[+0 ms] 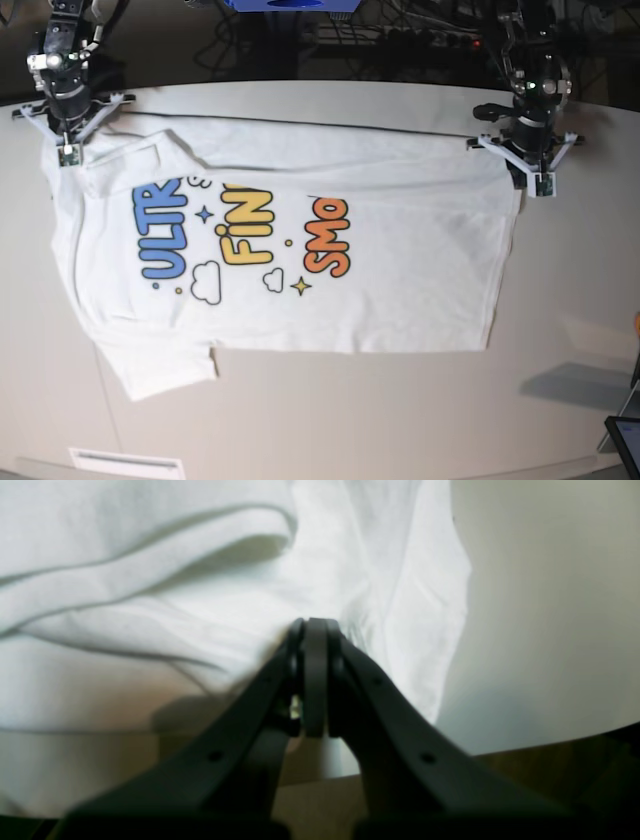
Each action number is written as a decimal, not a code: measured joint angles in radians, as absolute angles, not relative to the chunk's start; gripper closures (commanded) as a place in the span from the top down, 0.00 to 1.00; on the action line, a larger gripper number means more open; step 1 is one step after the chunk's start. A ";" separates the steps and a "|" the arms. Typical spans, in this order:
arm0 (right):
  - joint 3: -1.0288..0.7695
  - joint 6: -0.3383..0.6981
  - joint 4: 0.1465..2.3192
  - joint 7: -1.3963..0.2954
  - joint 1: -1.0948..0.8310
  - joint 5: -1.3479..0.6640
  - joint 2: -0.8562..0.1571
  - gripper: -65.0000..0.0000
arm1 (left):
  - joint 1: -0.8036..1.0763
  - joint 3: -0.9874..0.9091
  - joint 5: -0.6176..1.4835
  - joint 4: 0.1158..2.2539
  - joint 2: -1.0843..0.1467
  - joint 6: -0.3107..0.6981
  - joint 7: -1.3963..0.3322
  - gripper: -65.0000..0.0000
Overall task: Fold the T-shirt properly
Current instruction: 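Drag the shirt by its collar edge with both grippers, smoothing it, then open both grippers and release the shirt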
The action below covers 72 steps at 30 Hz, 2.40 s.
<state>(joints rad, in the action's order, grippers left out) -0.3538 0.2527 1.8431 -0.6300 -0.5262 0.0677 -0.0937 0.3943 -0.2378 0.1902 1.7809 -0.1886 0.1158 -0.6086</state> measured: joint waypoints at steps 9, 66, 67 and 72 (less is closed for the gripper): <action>-0.353 0.253 1.843 -0.630 -0.525 0.067 -0.096 0.00 | 0.368 -0.196 0.192 1.714 -0.168 0.113 -0.594 0.00; -0.478 0.269 1.982 -0.739 -0.443 0.067 -0.054 0.02 | 0.530 -0.308 0.189 1.996 -0.173 0.113 -0.661 0.00; -0.496 0.268 1.983 -0.743 -0.425 0.067 -0.055 0.02 | 0.514 -0.331 0.192 2.004 -0.167 0.113 -0.722 0.00; -0.533 0.329 1.983 -0.752 -0.327 0.070 -0.099 0.14 | 0.377 -0.424 0.193 2.003 -0.174 0.115 -0.809 0.00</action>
